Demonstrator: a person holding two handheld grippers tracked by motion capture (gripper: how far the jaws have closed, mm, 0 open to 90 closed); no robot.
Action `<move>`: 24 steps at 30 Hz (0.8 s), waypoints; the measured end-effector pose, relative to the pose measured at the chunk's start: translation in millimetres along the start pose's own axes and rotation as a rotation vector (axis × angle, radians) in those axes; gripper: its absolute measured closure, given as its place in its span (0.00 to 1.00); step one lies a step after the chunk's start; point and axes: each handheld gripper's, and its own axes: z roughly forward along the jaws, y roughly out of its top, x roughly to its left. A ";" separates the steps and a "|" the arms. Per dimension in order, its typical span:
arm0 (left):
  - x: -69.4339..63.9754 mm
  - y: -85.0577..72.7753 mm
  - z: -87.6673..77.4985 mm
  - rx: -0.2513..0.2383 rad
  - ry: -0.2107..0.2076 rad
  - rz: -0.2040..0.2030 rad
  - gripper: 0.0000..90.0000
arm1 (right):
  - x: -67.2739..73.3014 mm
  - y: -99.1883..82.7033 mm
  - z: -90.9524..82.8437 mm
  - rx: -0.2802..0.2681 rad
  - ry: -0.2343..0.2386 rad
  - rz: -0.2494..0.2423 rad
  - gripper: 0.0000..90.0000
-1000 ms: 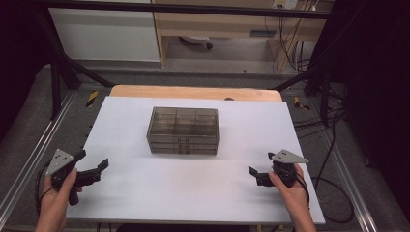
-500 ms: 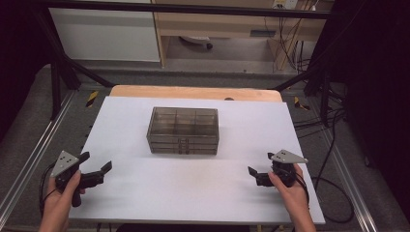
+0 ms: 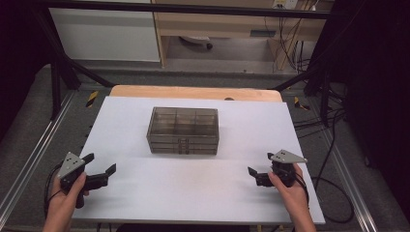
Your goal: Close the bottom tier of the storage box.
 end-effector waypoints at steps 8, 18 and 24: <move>-4.0 -1.3 2.0 0.013 -0.010 0.014 0.08 | 0.1 -0.1 0.5 0.001 0.004 -0.004 0.05; -8.6 -2.8 5.0 0.037 -0.028 0.011 0.08 | 0.2 -0.1 0.7 0.004 0.006 -0.008 0.05; -12.4 -4.0 7.7 0.052 -0.041 0.014 0.08 | -0.4 -0.6 1.2 0.005 0.005 -0.004 0.05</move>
